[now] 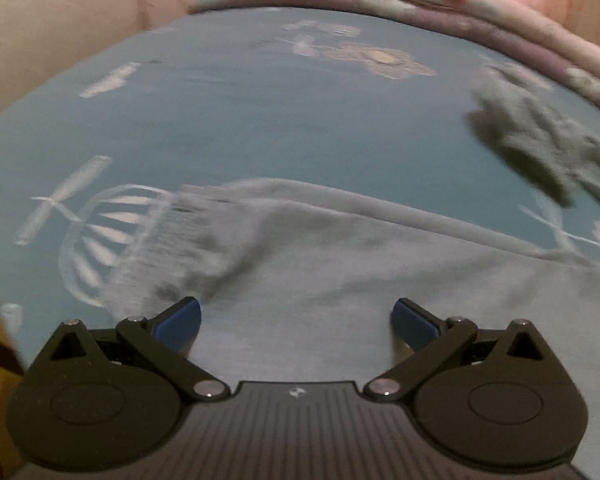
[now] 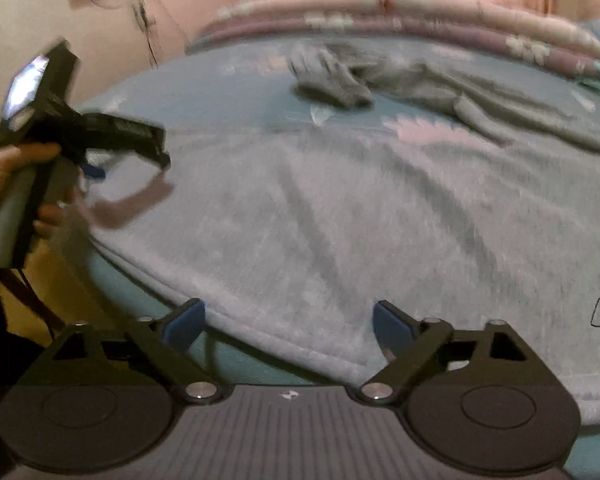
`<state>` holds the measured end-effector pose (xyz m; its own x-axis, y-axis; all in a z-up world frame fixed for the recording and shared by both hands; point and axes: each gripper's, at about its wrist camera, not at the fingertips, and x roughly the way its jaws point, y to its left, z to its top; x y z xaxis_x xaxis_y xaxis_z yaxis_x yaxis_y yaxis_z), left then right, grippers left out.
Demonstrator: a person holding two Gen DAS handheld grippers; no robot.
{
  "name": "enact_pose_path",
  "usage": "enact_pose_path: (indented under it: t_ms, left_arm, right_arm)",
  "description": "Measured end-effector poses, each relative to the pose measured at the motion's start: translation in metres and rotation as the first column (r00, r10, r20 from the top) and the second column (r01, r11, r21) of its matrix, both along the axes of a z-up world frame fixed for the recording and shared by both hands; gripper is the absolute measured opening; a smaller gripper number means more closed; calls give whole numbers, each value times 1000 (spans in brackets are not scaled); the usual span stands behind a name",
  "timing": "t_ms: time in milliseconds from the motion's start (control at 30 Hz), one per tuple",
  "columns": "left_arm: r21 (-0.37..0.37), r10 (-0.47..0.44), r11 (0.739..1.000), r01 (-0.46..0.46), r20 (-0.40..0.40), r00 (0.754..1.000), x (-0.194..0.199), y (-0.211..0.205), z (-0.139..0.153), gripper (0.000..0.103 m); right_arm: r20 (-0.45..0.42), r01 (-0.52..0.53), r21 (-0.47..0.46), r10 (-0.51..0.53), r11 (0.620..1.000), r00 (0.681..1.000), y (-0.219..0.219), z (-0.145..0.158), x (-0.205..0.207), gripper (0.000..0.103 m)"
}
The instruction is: Fold clothes
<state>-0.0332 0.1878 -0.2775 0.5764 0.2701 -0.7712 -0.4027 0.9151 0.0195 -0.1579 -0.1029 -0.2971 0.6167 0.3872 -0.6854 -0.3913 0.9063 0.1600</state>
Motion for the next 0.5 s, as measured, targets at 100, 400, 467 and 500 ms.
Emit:
enact_pose_path:
  t_ms: [100, 400, 467, 500]
  left_arm:
    - [-7, 29, 1000, -29, 33, 999, -7, 8, 8, 102]
    - [-26, 20, 1000, -18, 66, 998, -8, 7, 13, 102]
    - [-25, 18, 1000, -17, 62, 998, -6, 7, 12, 102]
    - [-26, 18, 1000, -17, 62, 998, -6, 8, 12, 102]
  right_arm:
    - [77, -4, -10, 4, 1000, 997, -2, 11, 5, 95]
    - [59, -38, 96, 32, 995, 998, 25, 5, 52, 96]
    - [23, -75, 89, 73, 993, 997, 43, -6, 53, 103]
    - [40, -123, 92, 120, 988, 992, 50, -7, 47, 102]
